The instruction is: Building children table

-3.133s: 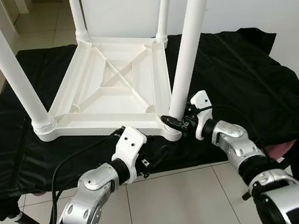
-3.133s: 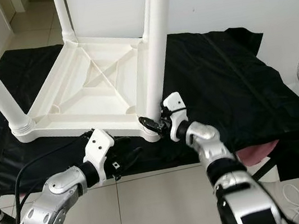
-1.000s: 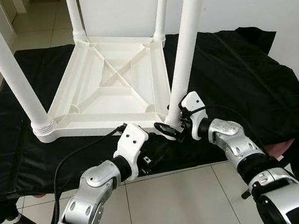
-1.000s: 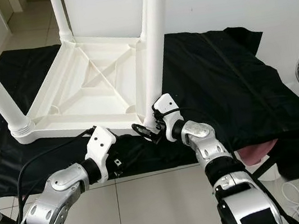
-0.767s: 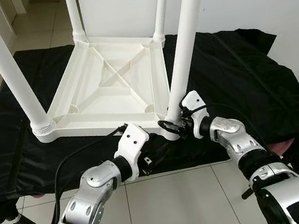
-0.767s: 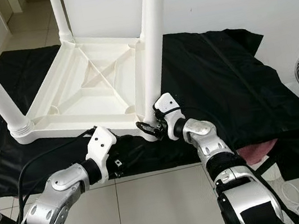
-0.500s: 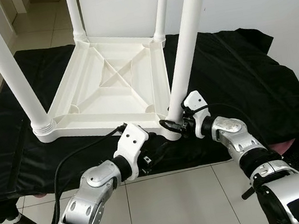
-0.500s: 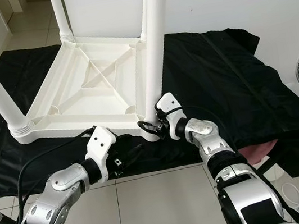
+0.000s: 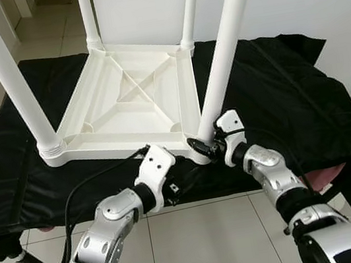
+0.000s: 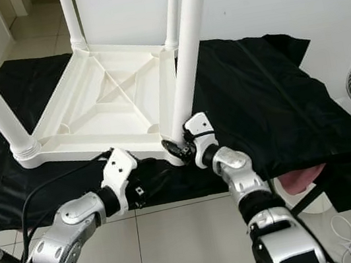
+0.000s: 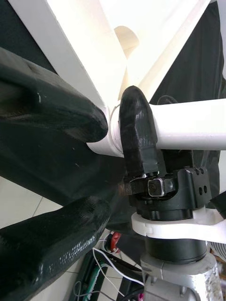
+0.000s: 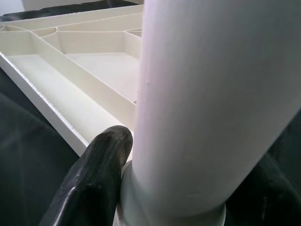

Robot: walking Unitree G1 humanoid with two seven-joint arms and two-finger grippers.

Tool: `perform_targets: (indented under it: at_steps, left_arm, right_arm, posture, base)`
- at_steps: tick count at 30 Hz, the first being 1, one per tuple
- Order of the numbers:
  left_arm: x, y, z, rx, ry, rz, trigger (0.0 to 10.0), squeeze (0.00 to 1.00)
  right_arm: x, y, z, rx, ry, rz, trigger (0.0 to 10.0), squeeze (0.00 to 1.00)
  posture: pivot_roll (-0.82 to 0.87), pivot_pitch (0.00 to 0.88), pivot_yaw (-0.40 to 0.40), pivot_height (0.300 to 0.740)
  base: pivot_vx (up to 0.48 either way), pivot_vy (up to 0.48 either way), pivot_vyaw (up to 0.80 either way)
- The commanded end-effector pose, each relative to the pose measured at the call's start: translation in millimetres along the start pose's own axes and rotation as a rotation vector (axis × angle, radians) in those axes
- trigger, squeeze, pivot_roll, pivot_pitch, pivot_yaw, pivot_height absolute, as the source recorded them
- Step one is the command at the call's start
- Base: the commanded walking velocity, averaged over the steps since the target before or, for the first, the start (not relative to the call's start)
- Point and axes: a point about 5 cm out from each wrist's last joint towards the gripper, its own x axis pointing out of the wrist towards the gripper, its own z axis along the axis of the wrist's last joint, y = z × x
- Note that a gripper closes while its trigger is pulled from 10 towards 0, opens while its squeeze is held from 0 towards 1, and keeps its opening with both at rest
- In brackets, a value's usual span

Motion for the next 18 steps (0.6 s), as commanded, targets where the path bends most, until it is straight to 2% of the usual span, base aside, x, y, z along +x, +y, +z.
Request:
perform_targets:
  at_steps: [1,3,4,5,6,9,11,12,14,18]
  left_arm:
    - [0.4,-5.1,-1.9,-0.008,0.007,-0.045,10.0,0.0]
    - [0.4,-5.1,-1.9,-0.008,0.007,-0.045,10.0,0.0]
    - [0.4,-5.5,-2.1,-0.01,0.007,-0.047,10.0,0.0]
    - [0.8,-6.1,-3.0,-0.011,0.009,-0.05,10.0,0.0]
    - [0.8,-6.1,-3.0,-0.011,0.009,-0.05,10.0,0.0]
    - [1.4,-6.6,-3.0,-0.013,0.008,-0.054,10.0,0.0]
    - [1.5,-6.6,-3.0,-0.013,0.008,-0.055,10.0,0.0]
    - [1.7,-6.9,-3.0,-0.012,0.008,-0.058,10.0,0.0]
    - [1.7,-7.0,-3.1,-0.012,0.008,-0.059,10.0,0.0]
    - [1.1,-7.2,-2.9,-0.013,0.007,-0.057,10.0,0.0]
  right_arm:
    - [-1.9,2.4,-4.9,0.073,0.008,-0.098,10.0,0.0]
    - [-1.9,2.4,-4.9,0.073,0.008,-0.098,10.0,0.0]
    - [-1.7,4.2,-5.9,0.095,0.009,-0.147,10.0,0.0]
    - [-3.2,7.1,-11.1,0.129,0.024,-0.278,10.0,0.0]
    - [-3.2,7.1,-11.1,0.129,0.024,-0.278,10.0,0.0]
    - [-8.3,11.7,-22.2,0.148,0.065,-0.446,10.0,0.0]
    - [-9.8,12.6,-24.8,0.15,0.075,-0.486,10.0,0.0]
    - [-14.0,15.0,-27.9,0.13,0.1,-0.598,10.0,0.0]
    - [-15.9,15.7,-27.6,0.113,0.105,-0.641,10.0,0.0]
    - [-14.1,23.8,-26.9,0.136,0.105,-0.64,10.0,0.0]
  posture:
    - [0.04,0.0,-0.073,0.74]
    - [0.04,0.0,-0.073,0.74]
    - [0.04,0.0,-0.074,0.74]
    - [0.04,0.0,-0.074,0.74]
    - [0.04,0.0,-0.074,0.74]
    - [0.04,0.0,-0.075,0.74]
    - [0.04,0.0,-0.075,0.74]
    - [0.04,0.0,-0.079,0.74]
    - [0.04,0.0,-0.081,0.74]
    - [0.05,0.0,-0.083,0.74]
  base:
    - [0.0,0.0,0.0]
    - [0.0,0.0,0.0]
    - [0.0,0.0,0.0]
    - [0.0,0.0,0.0]
    - [0.0,0.0,0.0]
    - [0.0,0.0,0.0]
    - [0.0,0.0,0.0]
    - [0.0,0.0,0.0]
    - [0.0,0.0,0.0]
    - [0.0,0.0,0.0]
